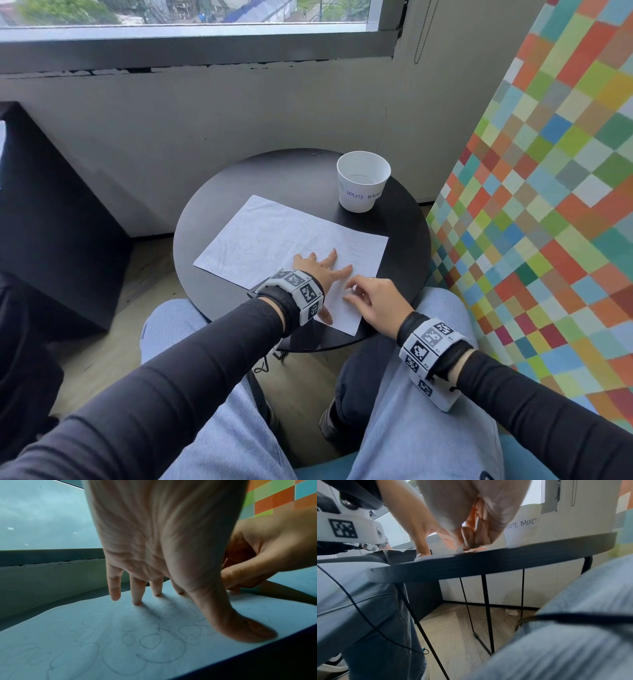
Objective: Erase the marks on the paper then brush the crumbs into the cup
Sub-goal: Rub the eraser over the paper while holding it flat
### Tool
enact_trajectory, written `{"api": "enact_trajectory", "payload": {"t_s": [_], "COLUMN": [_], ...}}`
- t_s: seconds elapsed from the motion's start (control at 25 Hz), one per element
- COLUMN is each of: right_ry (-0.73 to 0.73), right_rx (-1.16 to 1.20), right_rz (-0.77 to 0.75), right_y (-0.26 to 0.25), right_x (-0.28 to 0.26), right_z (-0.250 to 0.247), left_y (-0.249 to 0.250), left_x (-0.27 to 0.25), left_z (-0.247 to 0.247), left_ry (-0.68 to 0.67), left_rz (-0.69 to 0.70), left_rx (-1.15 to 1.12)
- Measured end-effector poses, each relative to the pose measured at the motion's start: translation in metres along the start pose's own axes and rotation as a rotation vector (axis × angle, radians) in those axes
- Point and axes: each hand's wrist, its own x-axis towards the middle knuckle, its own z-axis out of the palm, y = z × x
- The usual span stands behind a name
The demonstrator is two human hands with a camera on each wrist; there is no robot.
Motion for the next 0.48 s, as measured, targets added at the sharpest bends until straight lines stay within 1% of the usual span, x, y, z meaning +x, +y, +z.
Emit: {"api": "enact_trajectory", "payload": {"t_s": [0.08,0.12,0.2,0.24,0.28,0.36,0.4,0.48], "right_ry": [-0.121,-0.117,-0.006,0.019,-0.012,-0.124,-0.120,-0.012], "right_rx": [0.027,0.024,0.004,0.000,0.005,0.016,0.011,0.009], "right_rz": [-0.061,-0.062,-0.007,0.007,-0.015,-0.075,-0.077,-0.026], "right_y": [-0.0041,-0.0038,-0.0003,0.0002,-0.0015,-0.0049,-0.0034,0.0021], "right_x": [-0.0037,-0.0035,-0.0006,-0.0002,-0.0009,-0.0038,-0.0037,-0.0015], "right_z": [0.0005,0.0000,-0.0016,-0.0016,-0.0008,0.0015,0.0005,-0.0052], "left_y": [0.0008,0.0004,0.0001,-0.0001,-0.0001,0.0007,0.0008,0.0003], "left_x": [0.0001,0.0005,0.0005,0.0002,-0.0002,-0.0001,0.0008,0.0017], "left_z": [-0.0003,-0.0005,-0.0006,-0.0004,-0.0003,0.0003,0.0001,0.0002], "left_ry": [-0.001,-0.001,-0.002,-0.003,-0.006,-0.003,0.001,0.000], "left_rz": [-0.001,-0.002,0.003,0.003,0.001,-0.004,-0.004,-0.002], "left_rx": [0.004,0.008,0.000,-0.003,-0.004,0.000,0.003,0.001]}}
